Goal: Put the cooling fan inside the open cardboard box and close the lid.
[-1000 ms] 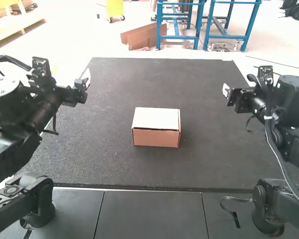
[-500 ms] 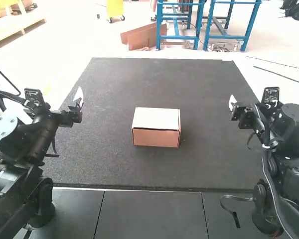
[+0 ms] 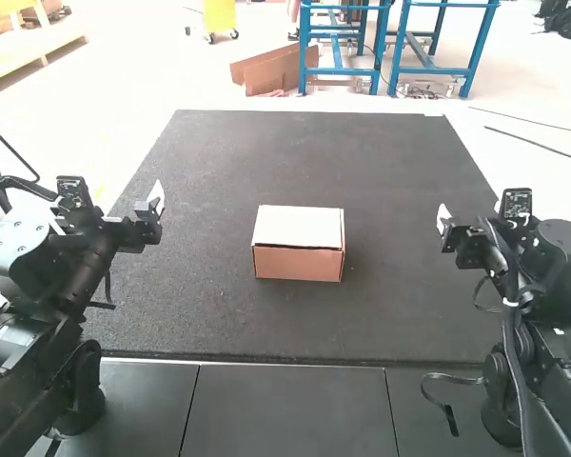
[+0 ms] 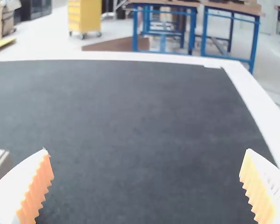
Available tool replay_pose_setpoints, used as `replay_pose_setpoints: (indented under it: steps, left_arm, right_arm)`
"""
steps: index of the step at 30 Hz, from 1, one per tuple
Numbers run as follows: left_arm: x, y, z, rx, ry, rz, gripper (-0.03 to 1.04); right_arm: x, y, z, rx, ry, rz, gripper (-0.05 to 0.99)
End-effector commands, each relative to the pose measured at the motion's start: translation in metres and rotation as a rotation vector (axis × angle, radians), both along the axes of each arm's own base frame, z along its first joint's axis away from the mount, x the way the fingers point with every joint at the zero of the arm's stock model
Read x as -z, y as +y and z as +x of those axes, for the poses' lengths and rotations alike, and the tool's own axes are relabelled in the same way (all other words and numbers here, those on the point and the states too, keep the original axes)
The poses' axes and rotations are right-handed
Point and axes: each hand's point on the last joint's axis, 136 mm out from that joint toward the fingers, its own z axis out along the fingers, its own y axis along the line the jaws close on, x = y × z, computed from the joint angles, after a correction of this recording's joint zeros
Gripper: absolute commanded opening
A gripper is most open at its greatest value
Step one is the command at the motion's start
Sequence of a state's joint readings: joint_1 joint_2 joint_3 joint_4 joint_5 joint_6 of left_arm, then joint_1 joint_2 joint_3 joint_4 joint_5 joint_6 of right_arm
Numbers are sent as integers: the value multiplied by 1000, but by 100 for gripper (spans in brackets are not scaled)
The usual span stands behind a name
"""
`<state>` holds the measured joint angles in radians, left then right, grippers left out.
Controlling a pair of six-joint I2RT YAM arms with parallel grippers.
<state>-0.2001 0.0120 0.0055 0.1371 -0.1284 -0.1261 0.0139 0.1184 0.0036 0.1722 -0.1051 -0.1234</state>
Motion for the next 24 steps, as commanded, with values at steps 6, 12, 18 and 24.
replay_pose_setpoints:
  steps: [6, 12, 18, 24]
  left_arm:
    - [18, 4, 2, -15, 65, -17, 96]
    - [32, 4, 2, -17, 123, -7, 96]
    - [38, 4, 2, -20, 148, 9, 96]
    - [40, 4, 2, -22, 151, 53, 96]
  right_arm:
    - [-3, 1, -7, -2, -22, 16, 91]
    - [7, 1, -8, -4, 22, 22, 92]
    - [10, 1, -8, 3, 34, 22, 92]
    - [17, -3, -8, 33, 58, 12, 92]
